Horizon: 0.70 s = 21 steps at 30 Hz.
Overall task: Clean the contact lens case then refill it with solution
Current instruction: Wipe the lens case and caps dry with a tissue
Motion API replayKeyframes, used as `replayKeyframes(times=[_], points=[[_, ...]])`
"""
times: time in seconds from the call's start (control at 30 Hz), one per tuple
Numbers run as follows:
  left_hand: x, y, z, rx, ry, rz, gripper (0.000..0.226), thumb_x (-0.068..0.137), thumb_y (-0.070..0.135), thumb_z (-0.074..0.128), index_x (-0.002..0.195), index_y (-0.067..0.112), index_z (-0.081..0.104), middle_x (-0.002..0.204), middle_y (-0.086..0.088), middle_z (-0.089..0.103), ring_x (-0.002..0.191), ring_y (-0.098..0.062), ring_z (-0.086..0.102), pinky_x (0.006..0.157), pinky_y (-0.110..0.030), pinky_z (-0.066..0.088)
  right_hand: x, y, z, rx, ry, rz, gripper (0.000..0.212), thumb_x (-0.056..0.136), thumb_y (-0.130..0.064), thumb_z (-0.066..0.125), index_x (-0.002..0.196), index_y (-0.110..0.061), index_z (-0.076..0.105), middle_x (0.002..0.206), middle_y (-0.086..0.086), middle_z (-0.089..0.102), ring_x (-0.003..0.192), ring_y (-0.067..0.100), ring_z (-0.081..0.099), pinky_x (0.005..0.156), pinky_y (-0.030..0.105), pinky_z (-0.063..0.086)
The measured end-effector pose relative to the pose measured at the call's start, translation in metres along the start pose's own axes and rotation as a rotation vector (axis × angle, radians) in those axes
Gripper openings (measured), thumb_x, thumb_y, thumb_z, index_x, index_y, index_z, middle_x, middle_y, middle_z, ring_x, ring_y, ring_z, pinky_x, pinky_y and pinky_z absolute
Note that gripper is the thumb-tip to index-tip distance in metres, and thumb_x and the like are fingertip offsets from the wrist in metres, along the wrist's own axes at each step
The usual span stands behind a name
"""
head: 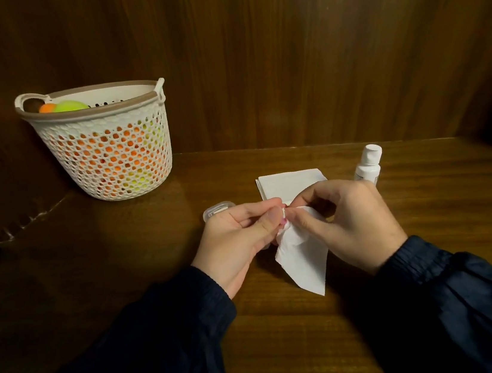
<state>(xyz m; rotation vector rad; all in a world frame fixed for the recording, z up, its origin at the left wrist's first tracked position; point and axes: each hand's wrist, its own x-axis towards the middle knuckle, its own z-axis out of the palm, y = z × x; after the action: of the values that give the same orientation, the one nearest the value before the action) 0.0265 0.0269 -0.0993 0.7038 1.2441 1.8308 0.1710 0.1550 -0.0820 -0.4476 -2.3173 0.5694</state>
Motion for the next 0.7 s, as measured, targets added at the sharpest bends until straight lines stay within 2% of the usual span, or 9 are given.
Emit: replayKeyframes(times=[0.13, 0.3, 0.43, 0.5, 0.6, 0.7], points=[[-0.001, 0.0, 0.003, 0.091, 0.017, 0.029, 0.023, 0.073, 0.028, 0.082, 0.095, 0.03, 0.087, 0.11, -0.008, 0.083, 0.111, -0.024, 0.077, 0.095, -0.035, 0.062, -0.001, -0.004, 0.004, 0.032, 0.046, -0.03, 0.005, 0.096, -0.028, 0.075, 0.092, -0.031, 0.073, 0.086, -0.023, 0.07, 0.088, -0.003, 0.067, 0.073, 0.009, 0.052], [-0.003, -0.001, 0.004, 0.08, 0.018, 0.052, 0.031, 0.072, 0.027, 0.082, 0.102, 0.021, 0.084, 0.105, -0.01, 0.083, 0.103, -0.023, 0.08, 0.081, -0.027, 0.063, -0.001, -0.001, 0.003, 0.185, 0.004, -0.034, 0.004, 0.099, -0.021, 0.075, 0.096, -0.024, 0.075, 0.092, -0.015, 0.074, 0.092, 0.007, 0.07, 0.079, 0.02, 0.056], [-0.004, 0.0, 0.004, 0.132, 0.045, 0.071, 0.025, 0.07, 0.034, 0.082, 0.094, 0.03, 0.086, 0.106, -0.007, 0.083, 0.106, -0.027, 0.078, 0.093, -0.041, 0.064, -0.001, 0.0, 0.0, 0.258, -0.057, -0.041, 0.003, 0.098, -0.023, 0.075, 0.097, -0.024, 0.078, 0.092, -0.014, 0.076, 0.093, 0.009, 0.072, 0.082, 0.022, 0.057], [-0.004, -0.001, 0.003, 0.135, 0.042, 0.077, 0.029, 0.067, 0.038, 0.083, 0.095, 0.03, 0.086, 0.106, -0.007, 0.083, 0.106, -0.029, 0.078, 0.094, -0.043, 0.063, 0.0, 0.001, -0.002, 0.253, -0.086, -0.047, 0.004, 0.097, -0.025, 0.075, 0.098, -0.023, 0.078, 0.093, -0.013, 0.077, 0.094, 0.012, 0.073, 0.083, 0.032, 0.06], [-0.004, -0.002, 0.004, 0.123, 0.038, 0.08, 0.041, 0.063, 0.042, 0.084, 0.101, 0.025, 0.085, 0.107, -0.009, 0.083, 0.108, -0.03, 0.077, 0.09, -0.041, 0.061, 0.0, 0.002, -0.006, 0.278, -0.117, -0.033, 0.003, 0.097, -0.025, 0.075, 0.098, -0.025, 0.078, 0.095, -0.01, 0.078, 0.095, 0.016, 0.074, 0.085, 0.045, 0.062], [-0.004, -0.002, 0.005, 0.122, 0.014, 0.07, 0.033, 0.066, 0.039, 0.082, 0.097, 0.026, 0.086, 0.106, -0.008, 0.083, 0.106, -0.025, 0.078, 0.085, -0.032, 0.062, -0.001, 0.0, -0.005, 0.243, -0.073, -0.051, 0.004, 0.096, -0.023, 0.076, 0.097, -0.026, 0.078, 0.095, -0.013, 0.077, 0.095, 0.013, 0.073, 0.085, 0.043, 0.062]])
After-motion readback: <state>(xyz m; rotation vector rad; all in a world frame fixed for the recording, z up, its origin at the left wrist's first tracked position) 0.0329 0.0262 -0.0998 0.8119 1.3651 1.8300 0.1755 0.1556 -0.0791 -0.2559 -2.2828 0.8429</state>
